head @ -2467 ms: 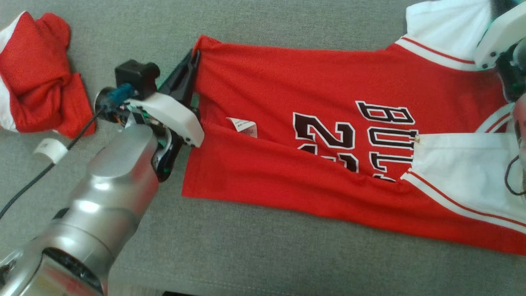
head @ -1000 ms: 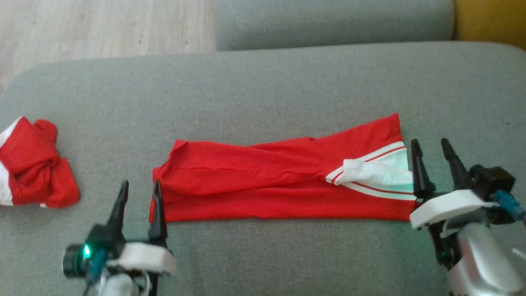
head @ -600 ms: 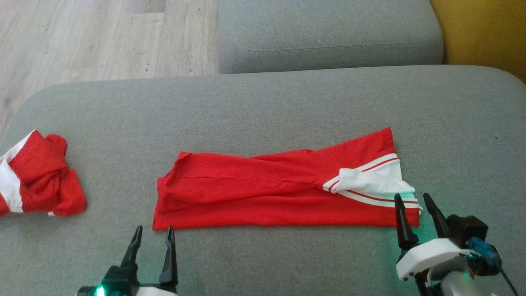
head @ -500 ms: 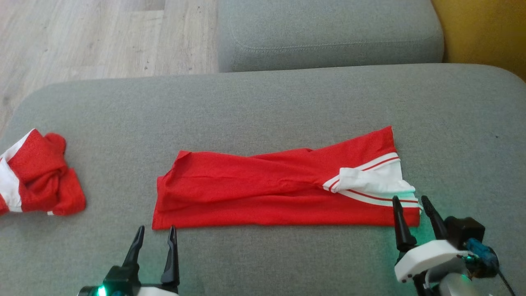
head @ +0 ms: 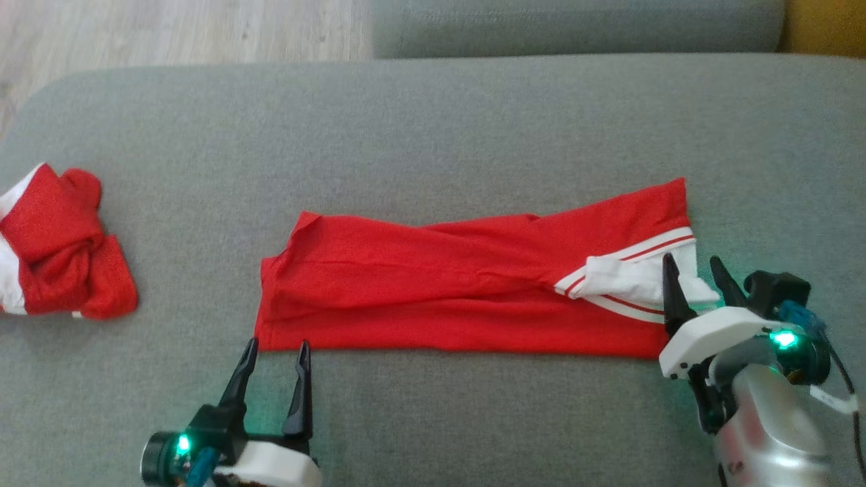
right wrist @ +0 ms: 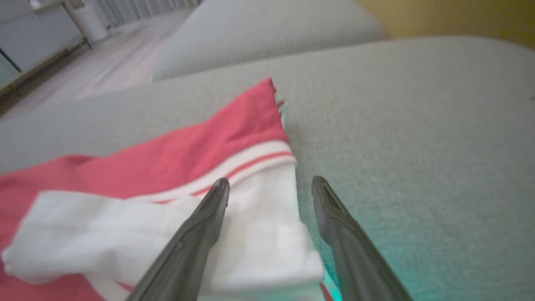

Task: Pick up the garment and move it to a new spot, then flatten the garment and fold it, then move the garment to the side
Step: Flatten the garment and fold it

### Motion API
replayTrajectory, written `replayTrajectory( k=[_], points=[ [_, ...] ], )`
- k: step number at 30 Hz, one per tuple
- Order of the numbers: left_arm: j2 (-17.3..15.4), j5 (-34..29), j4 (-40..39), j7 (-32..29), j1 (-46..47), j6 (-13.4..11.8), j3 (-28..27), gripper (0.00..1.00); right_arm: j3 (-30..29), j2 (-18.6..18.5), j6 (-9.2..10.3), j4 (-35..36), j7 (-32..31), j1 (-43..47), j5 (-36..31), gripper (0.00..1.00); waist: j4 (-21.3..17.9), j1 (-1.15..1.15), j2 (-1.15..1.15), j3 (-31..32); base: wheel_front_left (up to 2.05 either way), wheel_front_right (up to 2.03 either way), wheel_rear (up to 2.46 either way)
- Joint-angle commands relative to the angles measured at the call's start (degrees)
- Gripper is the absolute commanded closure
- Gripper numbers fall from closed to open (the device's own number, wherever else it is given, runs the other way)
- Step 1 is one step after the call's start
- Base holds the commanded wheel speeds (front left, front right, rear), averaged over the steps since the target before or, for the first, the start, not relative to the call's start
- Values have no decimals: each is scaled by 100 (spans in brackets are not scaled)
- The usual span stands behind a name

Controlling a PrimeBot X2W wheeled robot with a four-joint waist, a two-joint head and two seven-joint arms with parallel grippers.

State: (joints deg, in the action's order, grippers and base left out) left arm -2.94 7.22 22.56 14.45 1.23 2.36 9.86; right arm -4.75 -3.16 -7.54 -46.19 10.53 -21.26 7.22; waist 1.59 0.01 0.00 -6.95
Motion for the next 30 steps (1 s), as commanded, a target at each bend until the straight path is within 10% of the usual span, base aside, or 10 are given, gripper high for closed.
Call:
replayTrajectory(
  k=[1,6,8,9,23,30],
  points=[
    [4,72,-87,54,238,-1,-87,0,47,-50,5,-94,-114,-257,-79,0,90,-1,0,-173,0,0,0],
    [5,156,-5,55,381,-17,11,0,-195,-22,5,-809,-445,-467,50,0,171,-1,0,-308,0,0,0],
    [5,174,20,55,400,-27,22,0,-23,-1,5,-983,-515,-471,210,95,170,-1,0,-314,0,0,0],
    [5,178,29,55,401,-34,16,0,34,4,5,-1033,-497,-461,310,100,159,-1,0,-312,0,0,0],
    [6,240,106,55,326,-18,36,0,-432,-881,5,-833,403,-599,295,100,-227,-1,0,-44,0,0,0],
    [6,326,161,55,250,-12,225,0,537,-357,5,453,444,-328,670,100,-136,-1,0,134,0,0,0]
  ],
)
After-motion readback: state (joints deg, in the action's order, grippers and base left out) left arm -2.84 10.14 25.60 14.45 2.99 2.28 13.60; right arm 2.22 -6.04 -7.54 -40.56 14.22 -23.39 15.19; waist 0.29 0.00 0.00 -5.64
